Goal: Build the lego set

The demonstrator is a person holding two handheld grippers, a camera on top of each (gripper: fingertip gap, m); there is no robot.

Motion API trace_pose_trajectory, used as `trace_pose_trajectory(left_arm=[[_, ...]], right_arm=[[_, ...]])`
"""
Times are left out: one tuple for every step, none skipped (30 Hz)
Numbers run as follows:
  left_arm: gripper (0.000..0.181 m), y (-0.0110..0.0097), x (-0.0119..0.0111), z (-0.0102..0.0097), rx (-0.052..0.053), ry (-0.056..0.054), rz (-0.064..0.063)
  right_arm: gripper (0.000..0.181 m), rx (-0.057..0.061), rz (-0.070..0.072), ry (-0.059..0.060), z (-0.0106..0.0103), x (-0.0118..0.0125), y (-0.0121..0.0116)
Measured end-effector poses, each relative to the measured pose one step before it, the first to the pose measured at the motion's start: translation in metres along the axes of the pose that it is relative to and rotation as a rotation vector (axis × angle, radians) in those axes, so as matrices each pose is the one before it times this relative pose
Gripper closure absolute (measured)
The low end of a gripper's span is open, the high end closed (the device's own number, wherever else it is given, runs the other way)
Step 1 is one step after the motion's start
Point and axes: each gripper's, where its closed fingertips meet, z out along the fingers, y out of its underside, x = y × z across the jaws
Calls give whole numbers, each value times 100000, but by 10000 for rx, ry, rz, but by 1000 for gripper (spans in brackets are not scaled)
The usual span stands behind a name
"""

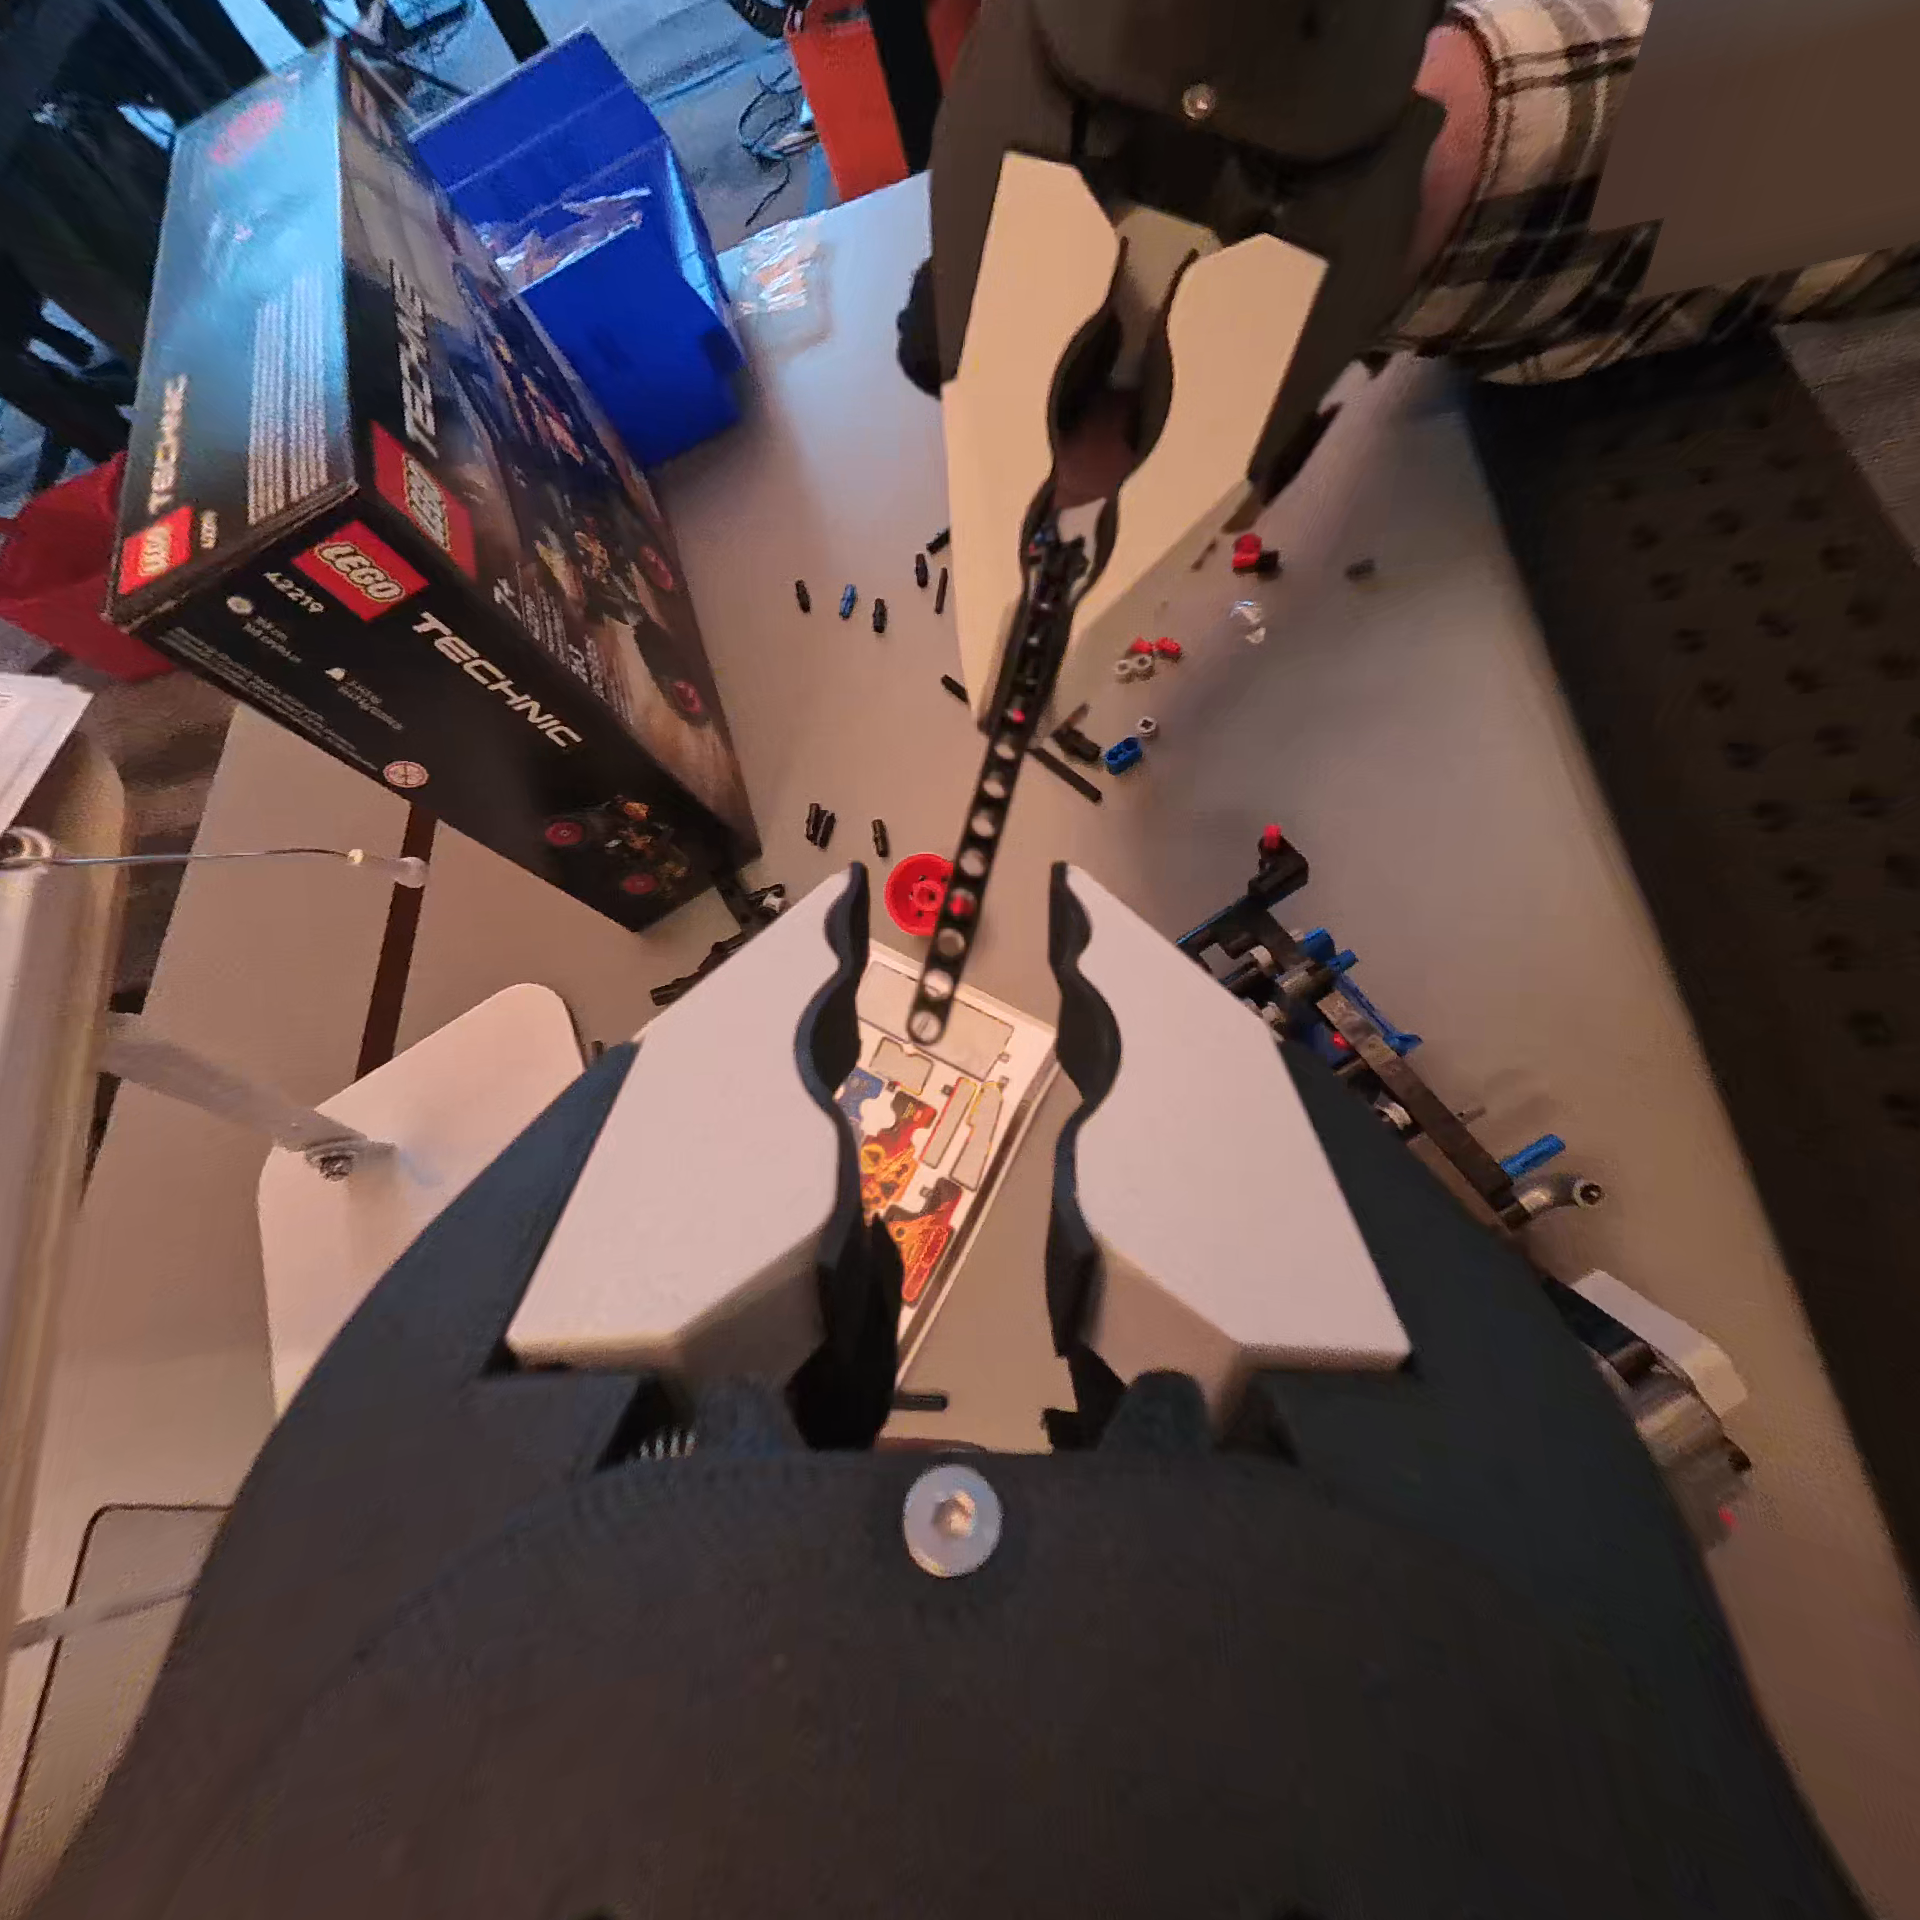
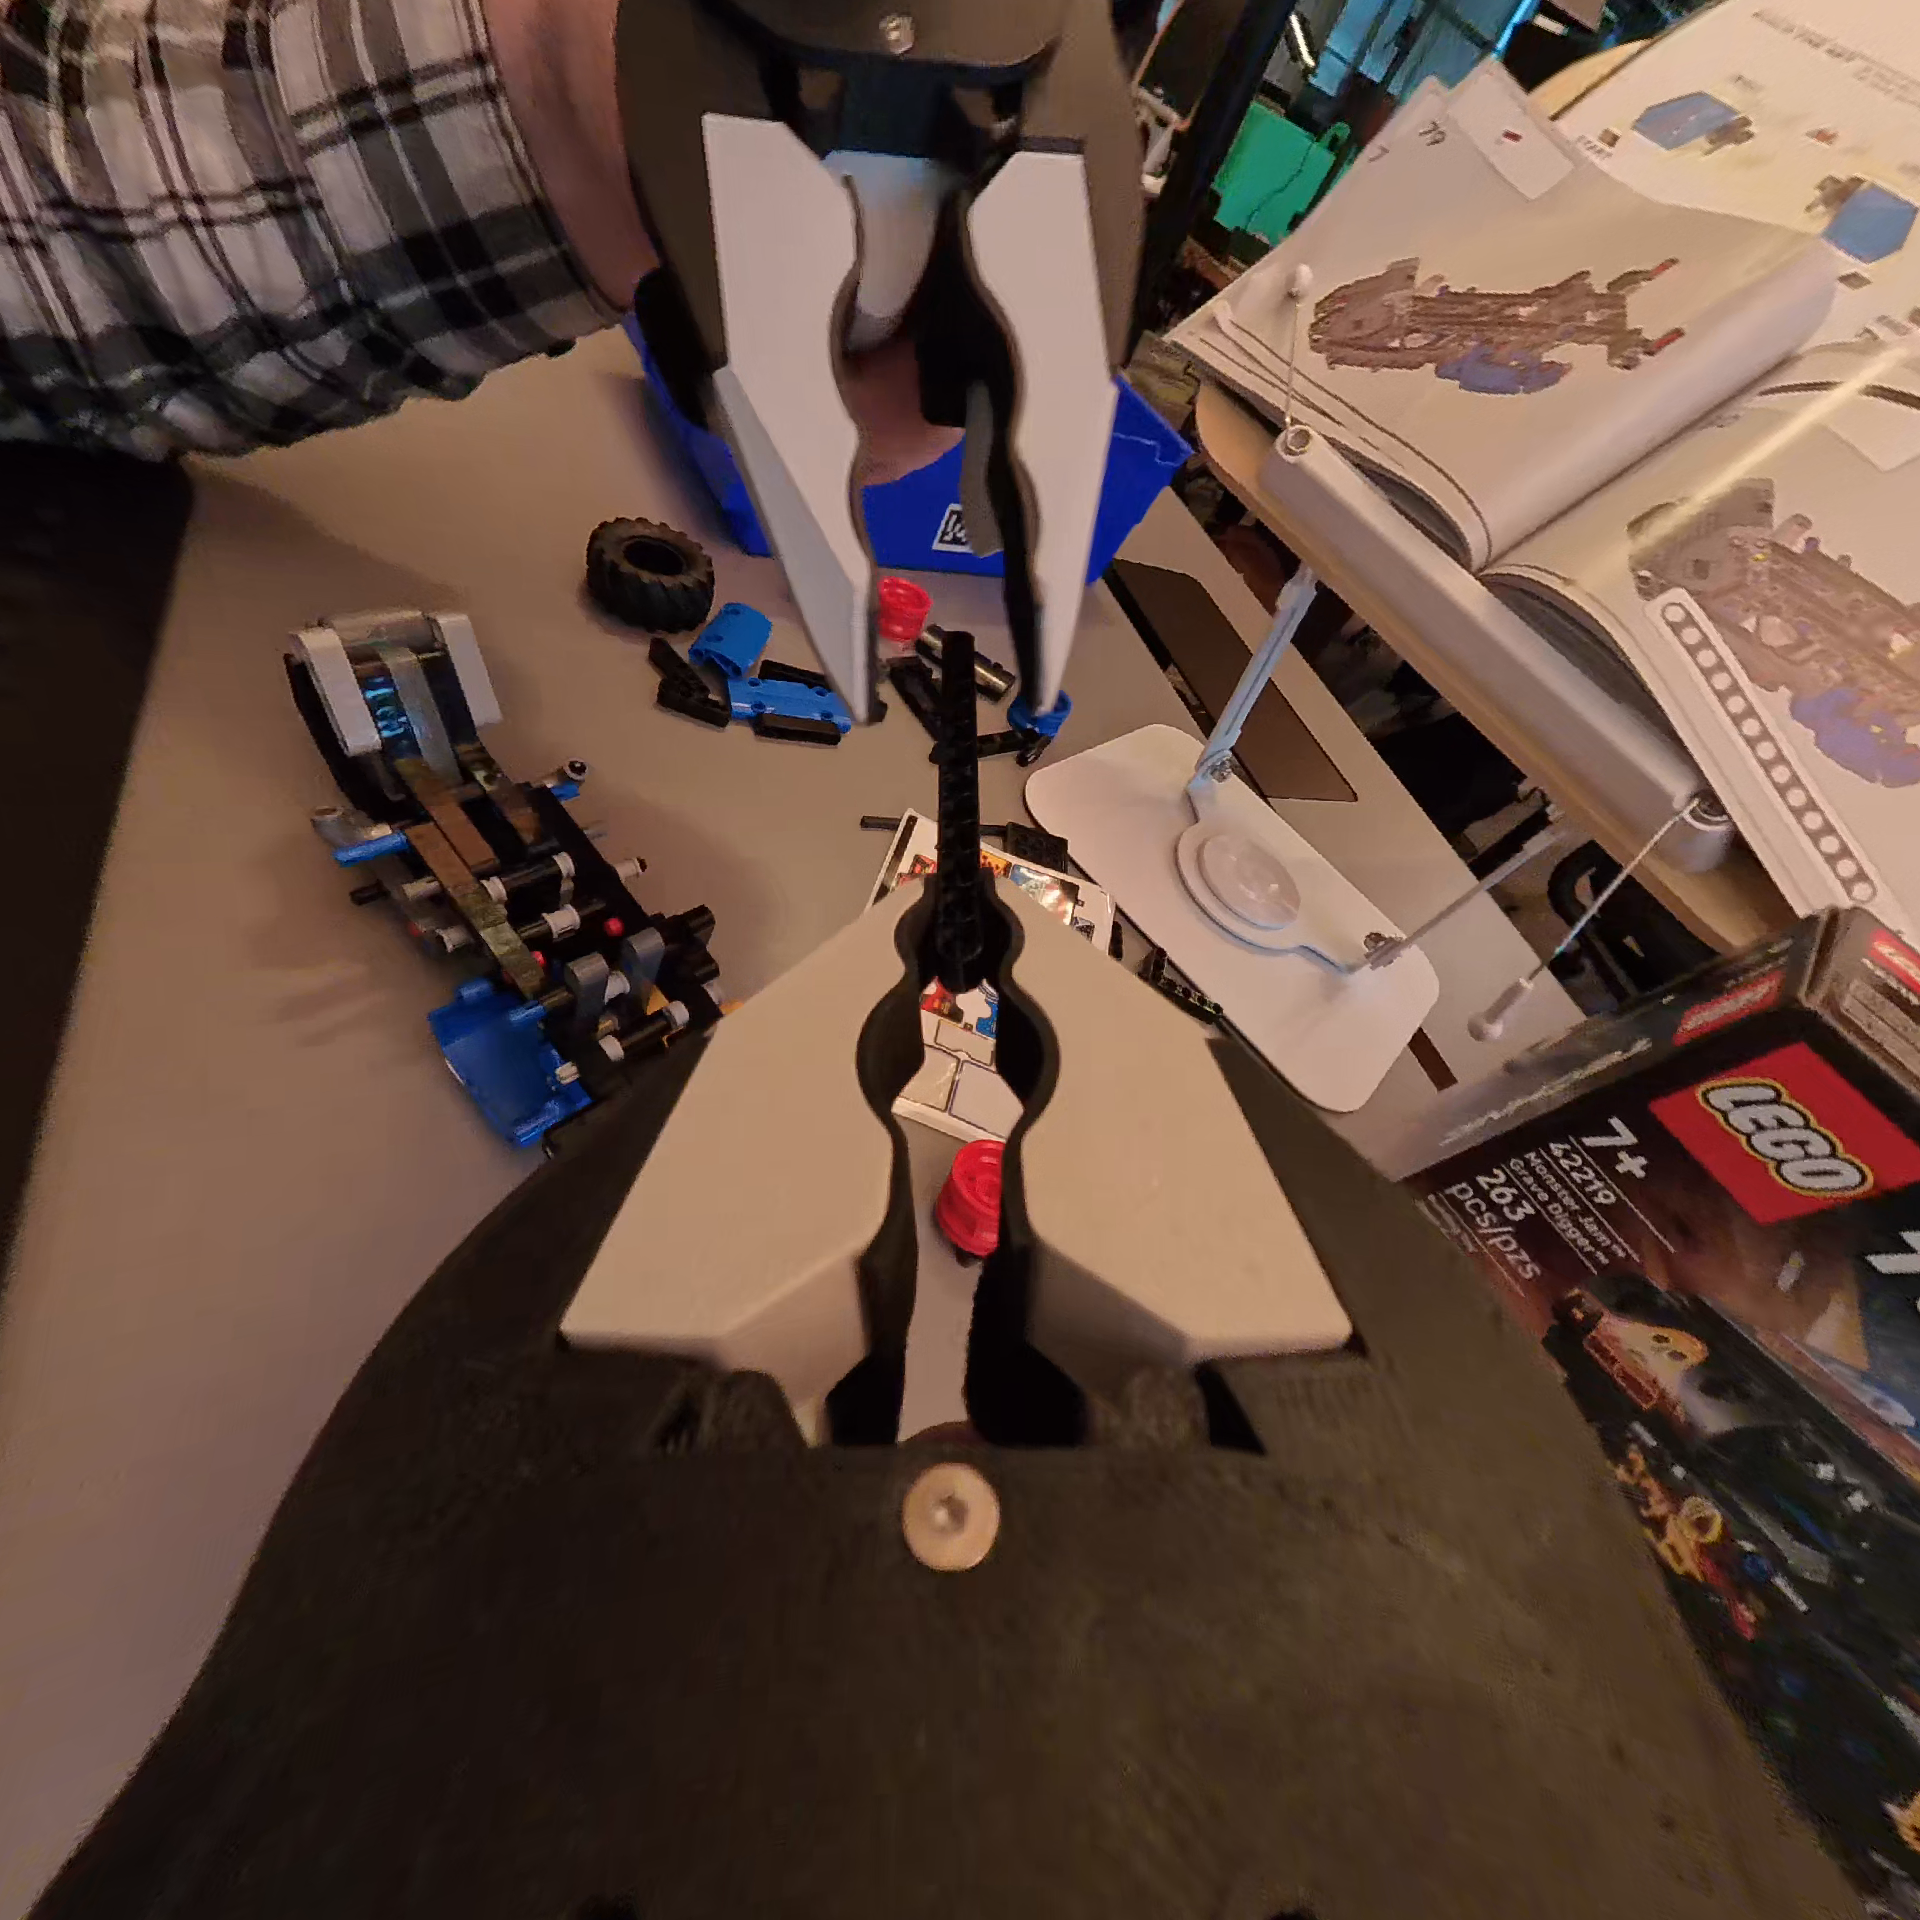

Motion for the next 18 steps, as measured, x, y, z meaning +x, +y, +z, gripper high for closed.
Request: trace_pose_trajectory(left_arm=[[150,83,199,-47,77,152,-28],[152,94,191,25,37,112,49],[154,93,10,102,-18,-28,100],[156,124,-113,188,-58,-101,82],[160,160,-138,220,-102,-106,60],[167,97,-253,224,-59,-193,118],[172,81,-137,208,-34,-114,93],[173,170,100,190,-65,49,56],[173,35,0,142,32,-18,96],[174,-99,-87,101,106,-71,56],[174,-48,151,140,65,107,-31],[174,-5,266,197,15,158,18],[175,-20,61,248,-14,-26,120],[175,89,99,311,-105,7,77],[175,101,250,330,-116,102,63],[175,87,75,295,-88,-8,90],[175,64,31,246,-43,-5,25],[175,22,158,218,4,99,-36]], right_arm=[[176,47,154,57,-73,195,8],[176,31,102,16,-25,92,18],[176,6,70,-29,16,1,46],[176,-18,37,-19,44,-35,69],[176,-13,2,-14,39,-60,32],[176,-16,-4,-20,30,-83,20],[176,-36,2,14,7,-23,35],[176,-63,8,5,-40,17,81],[176,-26,52,53,-76,112,40],[176,18,104,-12,-126,61,-33],[175,65,42,-99,-176,-80,-129],[175,25,66,-70,-175,-37,-55],[173,-74,149,-56,-126,10,127],[174,-119,108,-48,-92,-17,231],[174,-126,6,-17,-71,-59,292],[175,-184,-26,-20,-59,-108,353],[175,-140,-38,-15,-76,-155,303],[175,-96,41,-51,-91,-194,237]])
